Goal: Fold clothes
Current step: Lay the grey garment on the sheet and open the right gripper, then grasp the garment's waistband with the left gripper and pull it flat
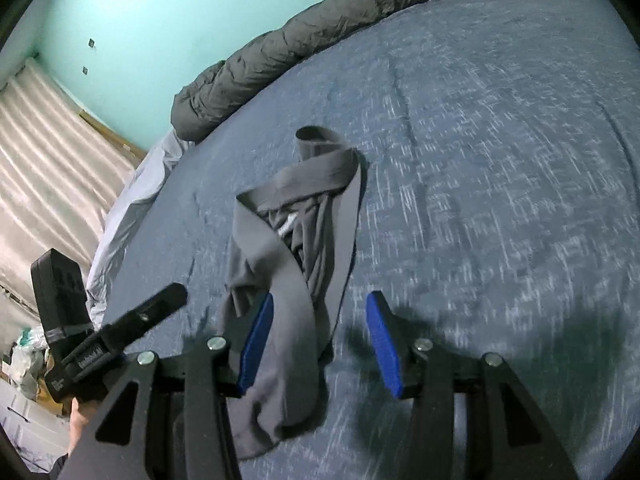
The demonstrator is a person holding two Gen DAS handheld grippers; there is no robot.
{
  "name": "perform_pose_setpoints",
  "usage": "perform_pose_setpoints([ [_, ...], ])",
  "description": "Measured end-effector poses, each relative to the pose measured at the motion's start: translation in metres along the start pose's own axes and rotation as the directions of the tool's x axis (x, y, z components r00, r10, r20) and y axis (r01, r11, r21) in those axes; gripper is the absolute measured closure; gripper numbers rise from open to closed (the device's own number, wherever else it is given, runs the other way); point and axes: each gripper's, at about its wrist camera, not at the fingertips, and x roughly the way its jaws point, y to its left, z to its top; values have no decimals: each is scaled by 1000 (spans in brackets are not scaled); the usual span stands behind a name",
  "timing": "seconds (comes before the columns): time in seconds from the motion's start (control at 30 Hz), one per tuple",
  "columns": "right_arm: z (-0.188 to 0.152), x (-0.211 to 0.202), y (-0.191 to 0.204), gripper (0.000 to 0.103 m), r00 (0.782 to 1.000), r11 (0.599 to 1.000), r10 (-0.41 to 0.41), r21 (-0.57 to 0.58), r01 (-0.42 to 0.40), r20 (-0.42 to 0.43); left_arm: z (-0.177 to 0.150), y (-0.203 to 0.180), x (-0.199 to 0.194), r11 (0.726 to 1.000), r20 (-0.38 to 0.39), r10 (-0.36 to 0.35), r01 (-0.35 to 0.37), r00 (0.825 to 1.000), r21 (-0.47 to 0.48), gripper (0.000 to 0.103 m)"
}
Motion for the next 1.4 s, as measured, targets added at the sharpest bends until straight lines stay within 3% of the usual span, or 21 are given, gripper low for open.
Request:
perform_pose_setpoints([
  [0.43,11,17,-30,54,999,997,-39,65,40,-25,12,-23,27,997,-16,-20,22,1000,74,4],
  [0.6,7,11,-32,54,999,996,-36,79,38,-18,12,-32,28,993,-28,-42,45,999,106,30],
  [0.7,6,13,-30,54,999,996,-38,83,40,-19,12,-37,29,991,-35,-55,59,998,124,36],
  [0.87,8,17,-27,54,999,995,-38,86,40,-19,10,-49,35,982,-62,-78,87,995,167,68],
  [0.9,7,17,-27,54,999,996,-39,85,40,-21,9,-50,36,980,-70,-86,97,994,176,79],
  [0.97,7,18,-28,54,999,996,-38,84,40,-21,7,-50,37,978,-66,-94,105,993,181,83],
  [1.03,8,20,-27,54,999,996,-38,86,40,-21,6,-46,36,979,-63,-101,111,993,172,95],
  [1.4,10,32,-17,53,997,995,-66,78,68,-31,16,-1,7,991,-2,-92,92,996,94,100],
])
